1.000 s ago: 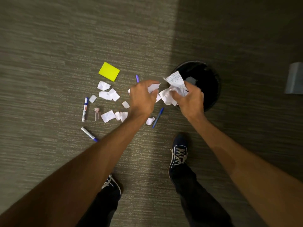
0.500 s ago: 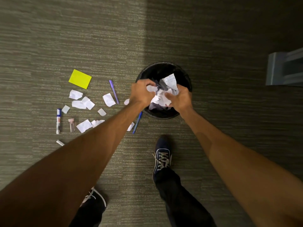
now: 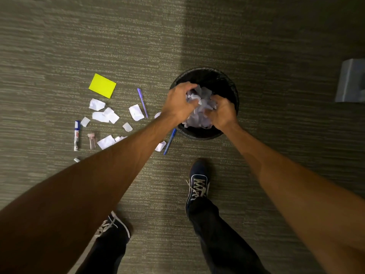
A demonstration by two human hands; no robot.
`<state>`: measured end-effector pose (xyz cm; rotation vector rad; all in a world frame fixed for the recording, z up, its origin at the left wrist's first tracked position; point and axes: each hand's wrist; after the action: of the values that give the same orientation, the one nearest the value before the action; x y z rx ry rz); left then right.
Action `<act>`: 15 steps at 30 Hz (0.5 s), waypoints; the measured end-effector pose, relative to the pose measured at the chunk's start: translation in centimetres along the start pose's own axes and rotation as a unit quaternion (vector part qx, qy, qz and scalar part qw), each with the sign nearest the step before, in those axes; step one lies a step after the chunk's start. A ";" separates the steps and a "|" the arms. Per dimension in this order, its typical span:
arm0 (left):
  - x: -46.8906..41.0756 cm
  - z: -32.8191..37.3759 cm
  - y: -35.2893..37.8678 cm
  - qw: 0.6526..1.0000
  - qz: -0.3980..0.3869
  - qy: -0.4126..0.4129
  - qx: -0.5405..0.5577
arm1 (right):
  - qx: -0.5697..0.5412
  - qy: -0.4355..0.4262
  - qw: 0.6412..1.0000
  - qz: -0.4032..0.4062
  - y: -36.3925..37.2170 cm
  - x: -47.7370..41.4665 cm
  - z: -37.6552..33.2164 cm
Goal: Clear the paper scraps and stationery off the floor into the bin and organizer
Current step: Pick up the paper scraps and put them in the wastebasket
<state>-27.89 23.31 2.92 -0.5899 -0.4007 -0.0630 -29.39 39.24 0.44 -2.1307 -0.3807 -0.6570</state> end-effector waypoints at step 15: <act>14.8 -9.1 -9.1 0.979 0.135 -0.078 -0.129 | -0.013 -0.206 0.978 0.041 3.8 10.1 -10.4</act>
<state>-12.57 11.57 6.53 -0.9054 -0.4649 0.1952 -22.66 29.00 9.01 -2.2915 -0.5056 -0.1696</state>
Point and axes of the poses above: each hand's wrist, its own x-axis away from the middle knuckle, its own y-axis out of the palm, z = x × y, and after that the axes turned 4 degrees about y, right-handed
